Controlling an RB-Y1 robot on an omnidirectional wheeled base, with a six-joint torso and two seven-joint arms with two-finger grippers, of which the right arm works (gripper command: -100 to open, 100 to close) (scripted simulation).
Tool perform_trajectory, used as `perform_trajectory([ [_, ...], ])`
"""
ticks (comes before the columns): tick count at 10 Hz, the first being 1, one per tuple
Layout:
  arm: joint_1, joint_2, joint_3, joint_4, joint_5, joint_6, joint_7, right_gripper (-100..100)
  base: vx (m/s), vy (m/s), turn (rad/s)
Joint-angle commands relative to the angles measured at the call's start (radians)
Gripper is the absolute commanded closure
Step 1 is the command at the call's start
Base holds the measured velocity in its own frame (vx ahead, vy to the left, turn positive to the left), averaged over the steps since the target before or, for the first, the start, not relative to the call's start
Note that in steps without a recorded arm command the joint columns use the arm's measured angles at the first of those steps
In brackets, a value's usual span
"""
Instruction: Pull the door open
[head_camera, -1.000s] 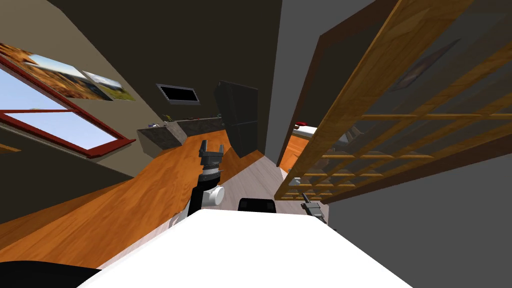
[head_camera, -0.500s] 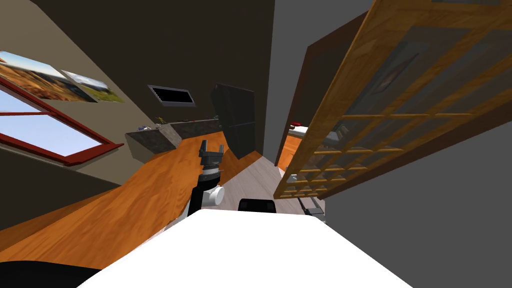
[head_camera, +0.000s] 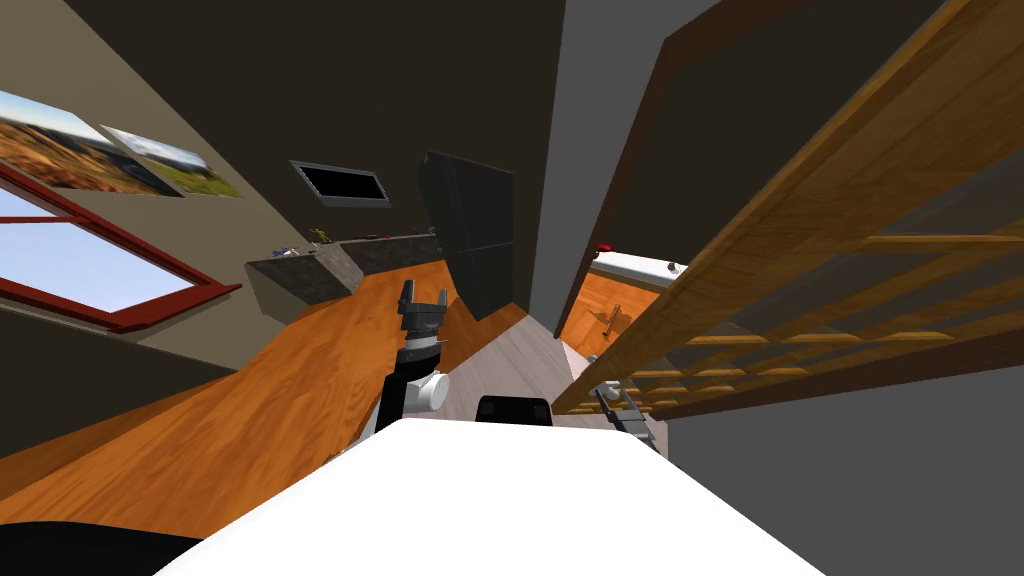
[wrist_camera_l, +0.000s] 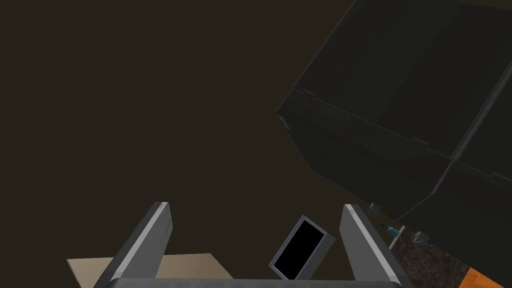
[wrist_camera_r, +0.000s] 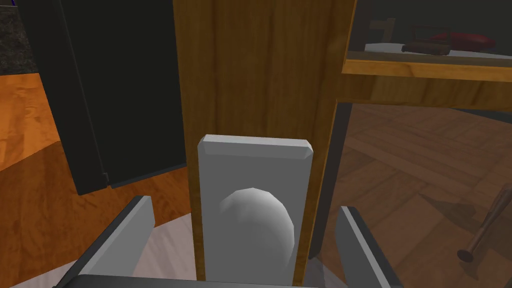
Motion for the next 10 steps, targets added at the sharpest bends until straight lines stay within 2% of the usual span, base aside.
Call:
perform_trajectory([
  [1, 0.002, 0.0, 0.001, 0.0, 0.0, -0.002, 0.0, 100, -0.015, 0.003, -0.014],
  [6, 0.002, 0.0, 0.001, 0.0, 0.0, -0.002, 0.0, 100, -0.025, -0.001, 0.0],
  [7, 0.004, 0.006, 0.015, 0.027, 0.015, -0.031, -0.002, 100, -0.03, -0.012, 0.0],
  [8, 0.005, 0.009, 0.02, 0.035, 0.021, -0.042, -0.003, 100, -0.051, -0.014, -0.011],
  [9, 0.007, 0.014, 0.032, 0.054, 0.033, -0.069, -0.005, 100, -0.059, -0.026, -0.016],
  [10, 0.008, 0.017, 0.038, 0.064, 0.039, -0.084, -0.007, 100, -0.051, -0.026, -0.011],
])
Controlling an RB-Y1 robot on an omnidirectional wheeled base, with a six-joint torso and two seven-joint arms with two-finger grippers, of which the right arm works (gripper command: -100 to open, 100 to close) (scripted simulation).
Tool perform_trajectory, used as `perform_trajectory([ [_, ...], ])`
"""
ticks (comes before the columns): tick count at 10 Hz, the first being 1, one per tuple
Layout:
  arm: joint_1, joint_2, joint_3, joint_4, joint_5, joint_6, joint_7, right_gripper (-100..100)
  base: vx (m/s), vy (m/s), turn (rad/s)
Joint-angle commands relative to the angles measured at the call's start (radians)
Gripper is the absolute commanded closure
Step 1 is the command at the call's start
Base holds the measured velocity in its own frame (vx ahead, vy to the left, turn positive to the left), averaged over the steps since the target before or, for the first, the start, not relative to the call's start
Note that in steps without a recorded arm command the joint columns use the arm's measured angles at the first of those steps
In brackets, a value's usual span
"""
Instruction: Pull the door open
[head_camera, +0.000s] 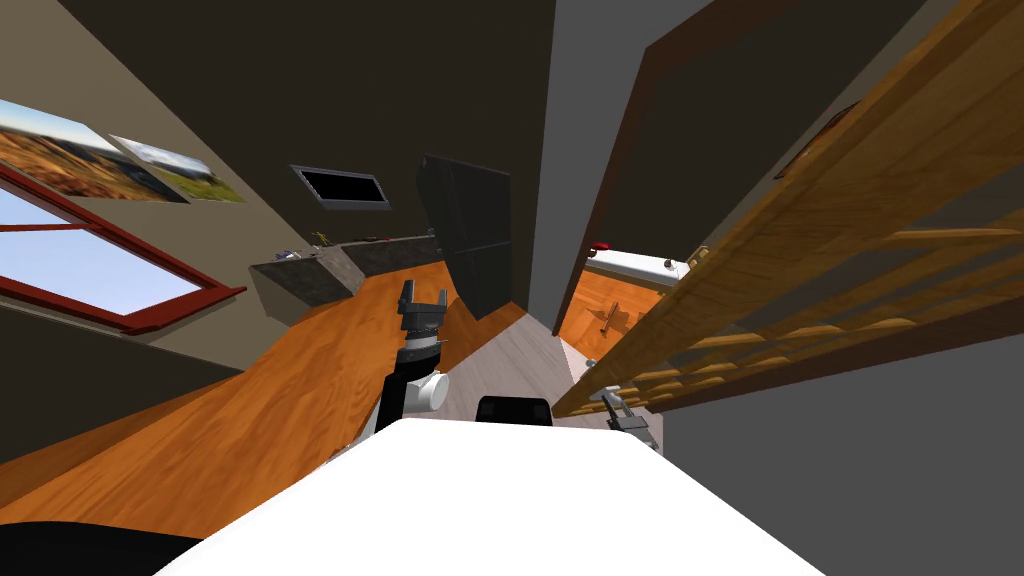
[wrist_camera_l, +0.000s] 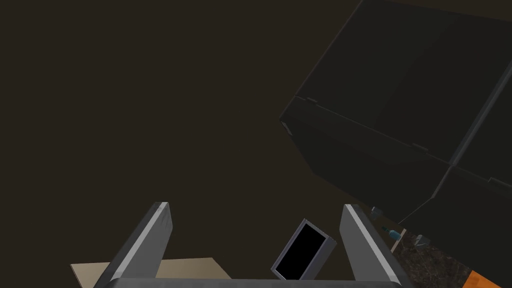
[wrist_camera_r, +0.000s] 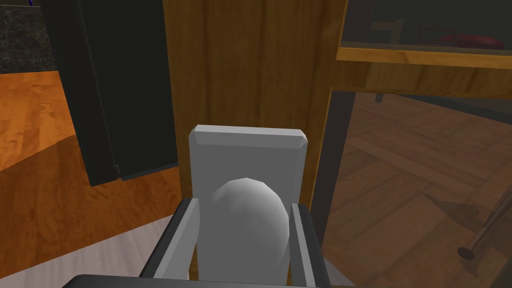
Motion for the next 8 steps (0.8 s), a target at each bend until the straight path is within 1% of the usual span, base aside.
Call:
perform_trajectory([
  [1, 0.006, 0.013, 0.022, 0.02, 0.019, -0.034, -0.005, 100, -0.043, -0.011, -0.005],
  [2, 0.009, 0.02, 0.036, 0.044, 0.034, -0.068, -0.008, 100, -0.055, -0.008, -0.004],
  [4, 0.009, 0.02, 0.036, 0.044, 0.034, -0.068, -0.008, 100, -0.048, -0.005, -0.005],
  [5, 0.013, 0.026, 0.051, 0.069, 0.05, -0.103, -0.01, 100, -0.029, -0.023, 0.001],
  [8, 0.019, 0.035, 0.073, 0.108, 0.074, -0.157, -0.014, 100, -0.03, -0.037, -0.003],
])
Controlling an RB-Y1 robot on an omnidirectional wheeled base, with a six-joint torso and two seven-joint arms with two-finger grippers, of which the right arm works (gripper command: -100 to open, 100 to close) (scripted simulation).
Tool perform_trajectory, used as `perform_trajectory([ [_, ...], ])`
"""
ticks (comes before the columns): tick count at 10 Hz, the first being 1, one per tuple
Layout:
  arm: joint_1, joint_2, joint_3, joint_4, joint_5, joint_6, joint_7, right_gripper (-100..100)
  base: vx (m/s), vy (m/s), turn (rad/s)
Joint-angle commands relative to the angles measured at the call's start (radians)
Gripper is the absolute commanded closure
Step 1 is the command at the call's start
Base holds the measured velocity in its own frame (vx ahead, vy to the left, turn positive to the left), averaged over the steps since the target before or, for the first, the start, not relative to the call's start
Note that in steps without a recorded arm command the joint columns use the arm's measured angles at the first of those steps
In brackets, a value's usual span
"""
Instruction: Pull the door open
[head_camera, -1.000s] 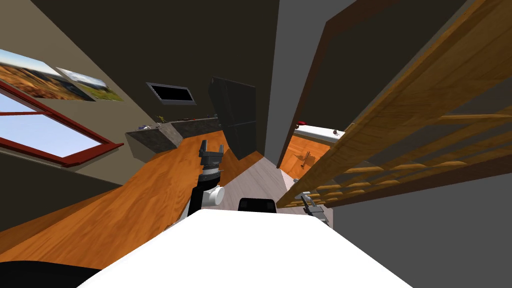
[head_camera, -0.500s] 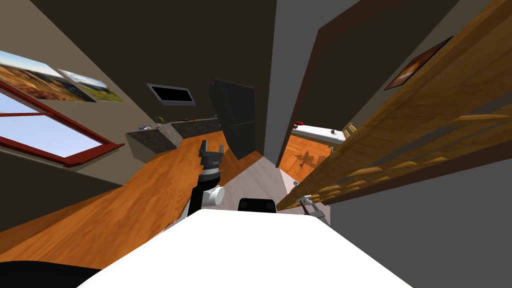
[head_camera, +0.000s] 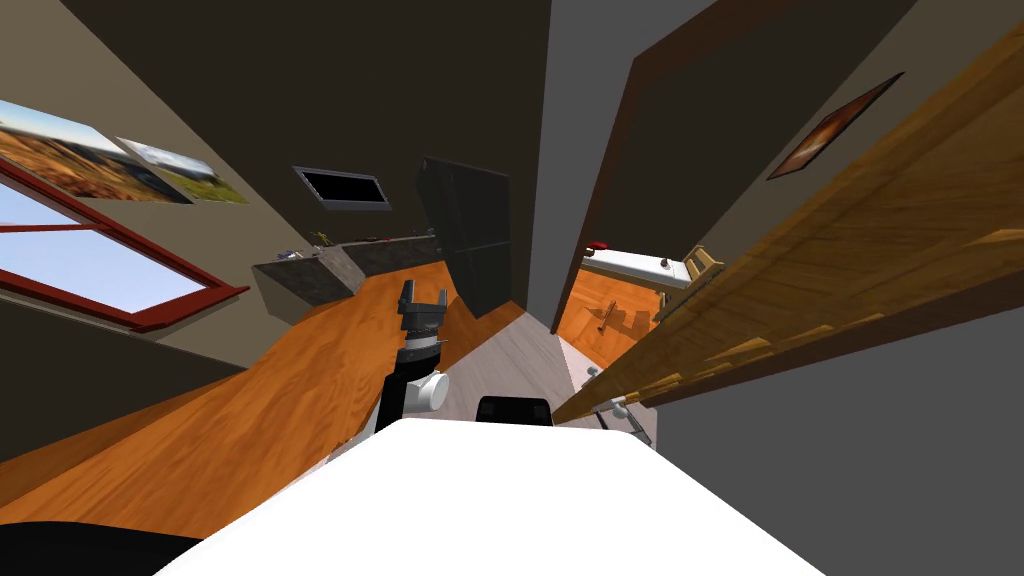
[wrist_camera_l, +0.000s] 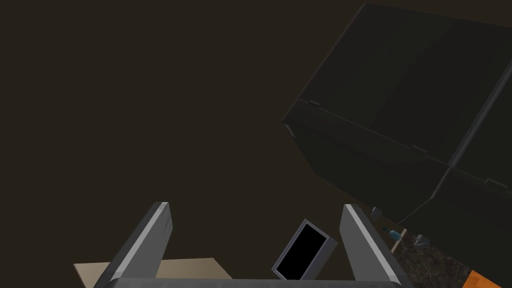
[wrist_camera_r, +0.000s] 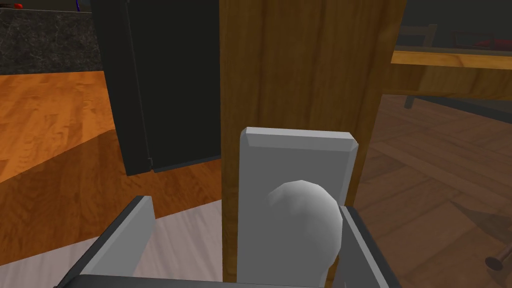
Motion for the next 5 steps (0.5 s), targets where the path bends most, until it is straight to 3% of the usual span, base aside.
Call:
perform_trajectory([
  [1, 0.006, 0.017, 0.022, 0.02, 0.02, -0.033, 0.0, 100, -0.02, -0.047, -0.004],
  [2, 0.006, 0.017, 0.022, 0.02, 0.02, -0.033, 0.0, 100, -0.007, -0.037, -0.004],
  [3, 0.009, 0.02, 0.029, 0.032, 0.028, -0.05, -0.001, 100, -0.005, -0.033, 0.004],
  [5, 0.009, 0.02, 0.029, 0.032, 0.028, -0.05, -0.001, 100, -0.004, -0.017, 0.001],
])
